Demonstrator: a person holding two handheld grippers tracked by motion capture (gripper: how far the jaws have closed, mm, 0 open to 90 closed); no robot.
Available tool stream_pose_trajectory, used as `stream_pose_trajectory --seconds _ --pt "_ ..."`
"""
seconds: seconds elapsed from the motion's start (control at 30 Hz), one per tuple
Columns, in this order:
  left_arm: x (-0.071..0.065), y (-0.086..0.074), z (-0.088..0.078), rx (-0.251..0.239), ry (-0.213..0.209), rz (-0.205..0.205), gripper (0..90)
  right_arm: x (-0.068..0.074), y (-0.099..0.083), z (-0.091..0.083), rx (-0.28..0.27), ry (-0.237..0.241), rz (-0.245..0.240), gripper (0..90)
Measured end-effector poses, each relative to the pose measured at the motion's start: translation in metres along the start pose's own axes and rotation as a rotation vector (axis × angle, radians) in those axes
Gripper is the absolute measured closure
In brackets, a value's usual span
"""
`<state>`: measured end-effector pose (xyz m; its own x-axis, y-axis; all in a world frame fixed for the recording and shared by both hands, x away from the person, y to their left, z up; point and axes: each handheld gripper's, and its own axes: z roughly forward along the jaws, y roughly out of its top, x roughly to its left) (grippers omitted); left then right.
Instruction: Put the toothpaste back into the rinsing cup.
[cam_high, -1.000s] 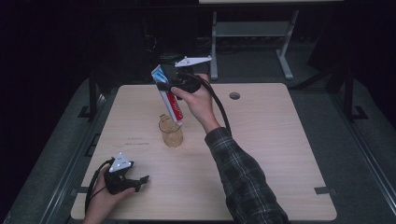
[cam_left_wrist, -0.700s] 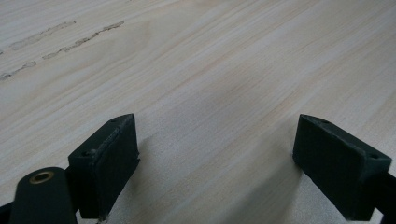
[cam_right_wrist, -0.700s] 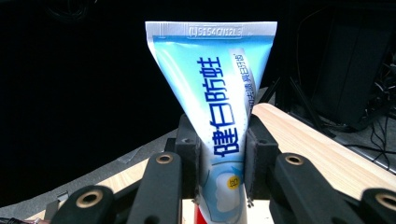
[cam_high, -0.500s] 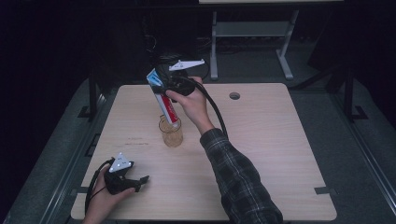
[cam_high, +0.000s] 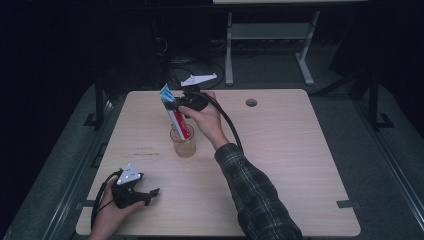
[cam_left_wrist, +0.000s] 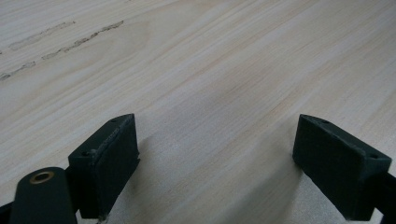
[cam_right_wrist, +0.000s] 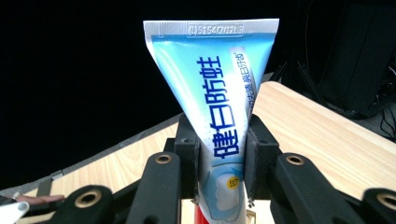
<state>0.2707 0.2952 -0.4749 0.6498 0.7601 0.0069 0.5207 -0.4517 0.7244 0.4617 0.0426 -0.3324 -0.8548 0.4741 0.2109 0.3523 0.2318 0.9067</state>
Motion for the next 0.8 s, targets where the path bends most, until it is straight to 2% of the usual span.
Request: stream_pose_trajectory --seconds 0.23,0.8 --pt "0.0 0.0 0.0 0.001 -0.001 0.0 13.1 -0.003 -0.008 0.002 0.012 -0.001 0.002 70.5" --pt "0.0 0.0 0.0 0.001 -0.001 0.0 13.1 -0.006 -0.034 0.005 0.082 -0.005 0.013 70.0"
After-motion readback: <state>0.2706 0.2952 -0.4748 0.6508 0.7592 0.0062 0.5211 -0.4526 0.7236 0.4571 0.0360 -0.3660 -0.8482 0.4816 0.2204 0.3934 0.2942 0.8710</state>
